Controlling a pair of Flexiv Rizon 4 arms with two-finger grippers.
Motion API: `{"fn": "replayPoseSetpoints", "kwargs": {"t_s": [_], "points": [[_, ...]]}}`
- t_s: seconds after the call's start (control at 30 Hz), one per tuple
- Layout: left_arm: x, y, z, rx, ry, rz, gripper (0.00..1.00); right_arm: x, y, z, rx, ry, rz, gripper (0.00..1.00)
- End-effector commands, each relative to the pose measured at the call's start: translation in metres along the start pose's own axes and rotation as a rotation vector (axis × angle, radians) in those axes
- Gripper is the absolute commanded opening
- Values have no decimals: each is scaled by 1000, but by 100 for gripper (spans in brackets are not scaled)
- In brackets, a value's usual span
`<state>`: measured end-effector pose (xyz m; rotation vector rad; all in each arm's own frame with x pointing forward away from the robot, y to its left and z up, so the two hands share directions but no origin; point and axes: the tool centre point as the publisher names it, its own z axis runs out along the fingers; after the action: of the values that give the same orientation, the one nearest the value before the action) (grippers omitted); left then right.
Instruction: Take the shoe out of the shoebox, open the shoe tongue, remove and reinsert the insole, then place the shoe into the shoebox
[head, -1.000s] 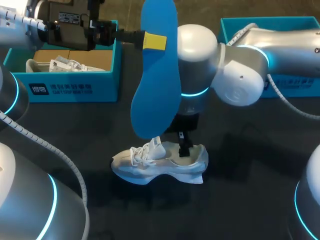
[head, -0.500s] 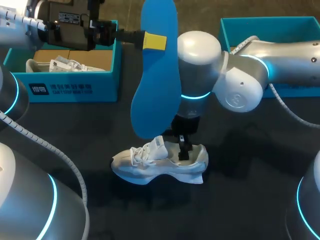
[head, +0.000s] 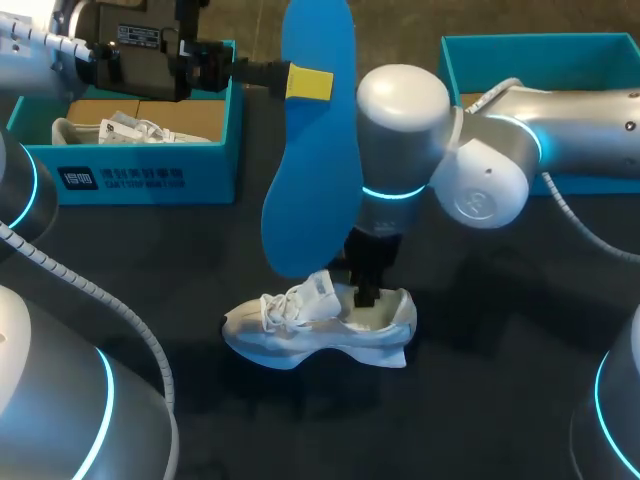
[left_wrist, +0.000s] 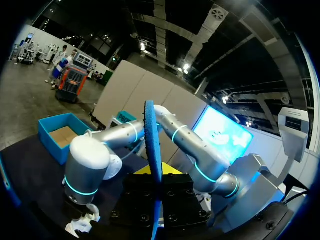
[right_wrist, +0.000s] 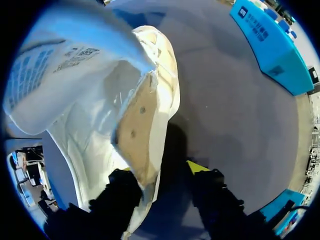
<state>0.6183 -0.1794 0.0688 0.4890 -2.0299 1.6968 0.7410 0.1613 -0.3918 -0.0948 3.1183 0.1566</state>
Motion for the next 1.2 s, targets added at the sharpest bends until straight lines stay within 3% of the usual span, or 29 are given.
{"fn": "replayPoseSetpoints", "kwargs": {"t_s": [0.03,0.07,0.3,0.77,1.2], "points": [[-1,-1,1,-3,1,0,0,2,-3,-5,1,-15,9,20],[-1,-1,1,-3,1,0,0,2,-3,-5,1,-16,10,0],[-1,-1,1,-3,1,0,0,6,-5,-3,-10,-13,25,0],[-1,-1,1,-3,1,0,0,25,-12,-48,-16,-33,80,0],[-1,-1,1,-3,1,0,0,30,-15,-63,-4,-5,55,0]]}}
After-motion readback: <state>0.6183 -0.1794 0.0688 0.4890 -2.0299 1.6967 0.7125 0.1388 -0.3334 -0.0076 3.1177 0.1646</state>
